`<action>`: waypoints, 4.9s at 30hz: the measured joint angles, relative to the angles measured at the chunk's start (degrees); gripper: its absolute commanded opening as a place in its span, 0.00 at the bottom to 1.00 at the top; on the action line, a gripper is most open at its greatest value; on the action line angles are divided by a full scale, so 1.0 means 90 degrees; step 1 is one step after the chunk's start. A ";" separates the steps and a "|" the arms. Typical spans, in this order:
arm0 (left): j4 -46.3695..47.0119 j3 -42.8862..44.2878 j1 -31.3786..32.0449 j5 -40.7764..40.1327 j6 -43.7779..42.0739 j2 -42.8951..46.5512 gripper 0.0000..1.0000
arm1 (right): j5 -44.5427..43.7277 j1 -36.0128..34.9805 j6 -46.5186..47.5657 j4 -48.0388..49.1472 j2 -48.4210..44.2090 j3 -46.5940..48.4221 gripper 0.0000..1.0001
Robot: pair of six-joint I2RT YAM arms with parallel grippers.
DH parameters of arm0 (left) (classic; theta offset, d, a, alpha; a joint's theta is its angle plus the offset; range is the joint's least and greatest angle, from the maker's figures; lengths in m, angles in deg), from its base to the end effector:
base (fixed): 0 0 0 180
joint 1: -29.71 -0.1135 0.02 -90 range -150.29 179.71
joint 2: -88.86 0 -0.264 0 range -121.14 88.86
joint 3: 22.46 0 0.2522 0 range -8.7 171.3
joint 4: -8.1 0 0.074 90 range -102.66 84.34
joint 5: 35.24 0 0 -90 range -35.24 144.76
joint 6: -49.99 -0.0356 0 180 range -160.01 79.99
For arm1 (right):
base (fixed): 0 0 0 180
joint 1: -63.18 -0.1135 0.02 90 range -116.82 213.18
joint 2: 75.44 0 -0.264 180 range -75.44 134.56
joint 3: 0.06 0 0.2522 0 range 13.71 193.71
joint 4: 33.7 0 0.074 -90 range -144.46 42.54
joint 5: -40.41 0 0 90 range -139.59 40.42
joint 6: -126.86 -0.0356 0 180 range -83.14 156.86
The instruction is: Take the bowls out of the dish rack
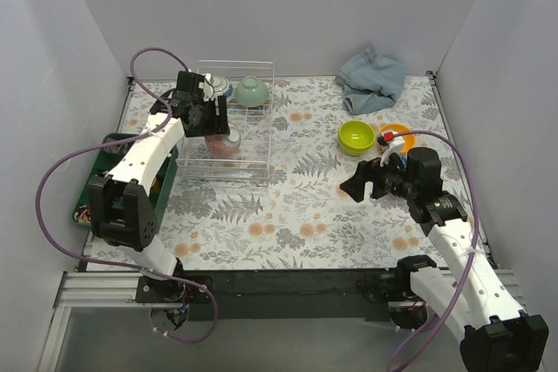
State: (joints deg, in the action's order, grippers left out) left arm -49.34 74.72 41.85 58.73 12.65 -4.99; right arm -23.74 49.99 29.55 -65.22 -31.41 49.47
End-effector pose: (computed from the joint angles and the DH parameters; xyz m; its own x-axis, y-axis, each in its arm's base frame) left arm 0.3453 -0.0768 0.3028 -0.6787 -0.6653 -0.3110 -0.4784 0.7218 -0.5001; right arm 0.1683 0.0554 0.2746 -0.4983 0.0008 -0.8670 -0.5277 0.7931 0.3041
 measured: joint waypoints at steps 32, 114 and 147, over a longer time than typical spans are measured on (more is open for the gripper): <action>0.2351 -0.1911 0.4206 -0.1889 -0.5175 0.2174 0.35 | 0.1474 -0.0036 0.0636 -0.0192 0.1452 0.2038 0.95; 0.2939 -0.3215 0.4784 -0.2790 0.1037 0.4143 0.98 | -0.5275 -0.0112 -0.0364 -0.1042 0.3735 0.2008 0.06; 0.1605 -0.3623 0.4782 -0.2946 0.3104 0.4711 0.98 | -0.4051 0.0177 -0.1013 -0.0015 0.2574 0.1105 0.62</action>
State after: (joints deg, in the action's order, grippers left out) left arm -34.90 42.11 84.89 32.22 40.59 37.42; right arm -60.20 51.59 20.43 -65.35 -8.24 59.42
